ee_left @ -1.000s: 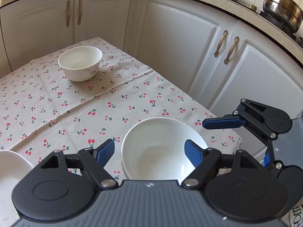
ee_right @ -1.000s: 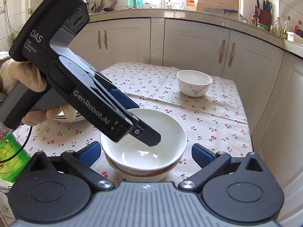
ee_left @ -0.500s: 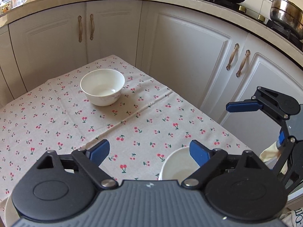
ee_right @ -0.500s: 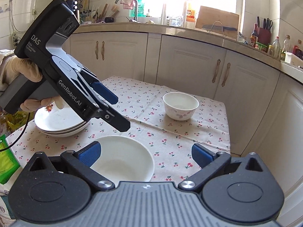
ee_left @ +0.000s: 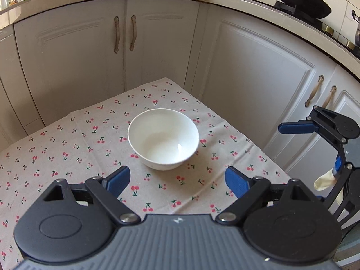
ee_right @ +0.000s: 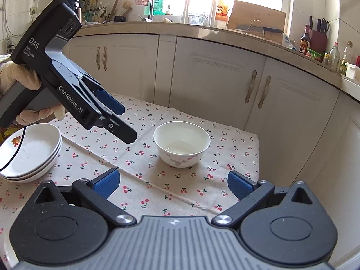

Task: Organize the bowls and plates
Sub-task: 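Move the left gripper to the last white bowl and grasp its rim, then lift the last bowl with the left gripper and carry it toward the bowl stack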

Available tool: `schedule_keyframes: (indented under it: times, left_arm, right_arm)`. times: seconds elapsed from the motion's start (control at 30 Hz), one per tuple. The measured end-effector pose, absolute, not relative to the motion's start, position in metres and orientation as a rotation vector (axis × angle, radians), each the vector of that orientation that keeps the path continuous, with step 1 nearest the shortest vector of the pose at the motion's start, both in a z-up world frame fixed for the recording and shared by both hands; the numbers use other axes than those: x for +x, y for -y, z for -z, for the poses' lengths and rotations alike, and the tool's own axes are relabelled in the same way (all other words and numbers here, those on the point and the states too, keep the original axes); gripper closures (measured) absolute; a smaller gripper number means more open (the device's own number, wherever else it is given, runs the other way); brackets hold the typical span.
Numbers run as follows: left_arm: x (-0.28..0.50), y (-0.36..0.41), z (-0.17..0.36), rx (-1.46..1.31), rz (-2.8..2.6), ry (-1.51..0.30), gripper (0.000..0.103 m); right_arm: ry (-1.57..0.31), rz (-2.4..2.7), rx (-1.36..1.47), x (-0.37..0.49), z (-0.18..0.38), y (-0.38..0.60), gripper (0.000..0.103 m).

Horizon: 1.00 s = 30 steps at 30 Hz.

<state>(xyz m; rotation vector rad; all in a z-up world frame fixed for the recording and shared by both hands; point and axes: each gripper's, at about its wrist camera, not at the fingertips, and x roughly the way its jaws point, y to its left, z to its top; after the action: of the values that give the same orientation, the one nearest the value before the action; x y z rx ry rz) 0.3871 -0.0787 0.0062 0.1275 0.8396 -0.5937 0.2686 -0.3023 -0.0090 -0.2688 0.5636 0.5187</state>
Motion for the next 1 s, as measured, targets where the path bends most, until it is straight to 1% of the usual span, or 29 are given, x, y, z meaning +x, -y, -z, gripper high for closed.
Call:
schedule_keyframes:
  times: [0.4,0.53,0.57,0.63,0.9,0.97,1.0]
  left_arm:
    - [0.458,0.094,0.029,0.105,0.575,-0.898,0.013]
    - [0.470,0.098,0.037,0.101,0.585,-0.904,0.015]
    - [0.473,0.099,0.039,0.100,0.586,-0.909,0.017]
    - [0.478,0.100,0.043,0.101,0.594,-0.913,0.019]
    - [0.484,0.103,0.051,0.097,0.612,-0.920,0.020]
    - [0.486,0.103,0.053,0.098,0.612,-0.925,0.026]
    - [0.486,0.103,0.054,0.098,0.613,-0.929,0.026]
  right_arm:
    - [-0.619,-0.582,-0.259,0.354,0.049,0.295,0.000]
    - [-0.618,-0.605,-0.268,0.370,0.060,0.290,0.000]
    - [-0.618,-0.608,-0.269,0.372,0.062,0.289,0.000]
    - [-0.619,-0.619,-0.262,0.379,0.065,0.287,0.000]
    - [-0.631,-0.646,-0.271,0.395,0.076,0.275,0.000]
    - [-0.632,-0.649,-0.267,0.398,0.078,0.273,0.000]
    - [-0.630,-0.646,-0.265,0.399,0.079,0.273,0.000]
